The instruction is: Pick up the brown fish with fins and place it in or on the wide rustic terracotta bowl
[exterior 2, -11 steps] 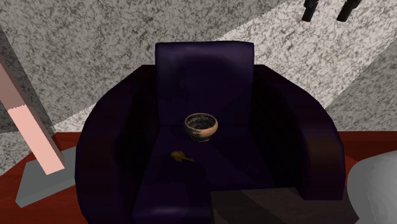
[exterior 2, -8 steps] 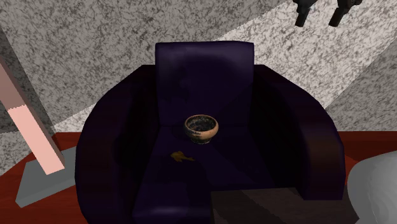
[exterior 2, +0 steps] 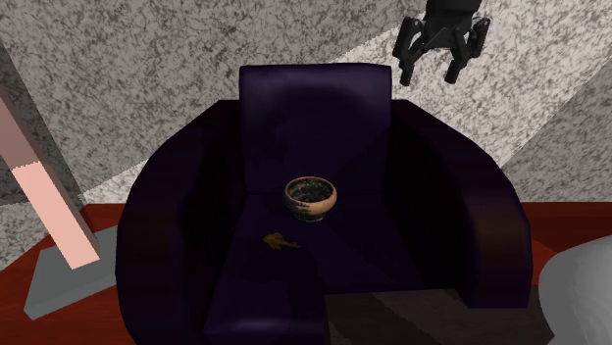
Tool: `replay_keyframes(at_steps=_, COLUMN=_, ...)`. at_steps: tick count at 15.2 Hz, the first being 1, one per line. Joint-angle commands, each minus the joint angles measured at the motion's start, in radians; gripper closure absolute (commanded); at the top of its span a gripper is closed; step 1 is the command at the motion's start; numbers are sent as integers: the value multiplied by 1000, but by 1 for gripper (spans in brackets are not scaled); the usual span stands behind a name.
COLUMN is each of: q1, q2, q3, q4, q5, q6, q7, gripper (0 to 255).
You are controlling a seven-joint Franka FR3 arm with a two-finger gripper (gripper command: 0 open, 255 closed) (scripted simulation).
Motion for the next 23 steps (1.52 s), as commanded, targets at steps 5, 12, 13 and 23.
replay_keyframes(at_steps=5, q1=30, q2=138, q3=76, q4=-42, q5=20, q6=149, q7=53, gripper=0)
replay_keyframes(at_steps=12, q1=55, q2=345, q3=165, q4=-32, q5=14, q6=307, q7=126, gripper=0)
replay_keyframes(at_steps=13, q1=58, q2=378, q3=177, q4=-26, q5=9, q6=328, q7=138, gripper=0)
replay_keyframes(at_steps=23, q1=95, q2=739, q3=271, q4=91, q5=-112, q6=497, q7=293, gripper=0)
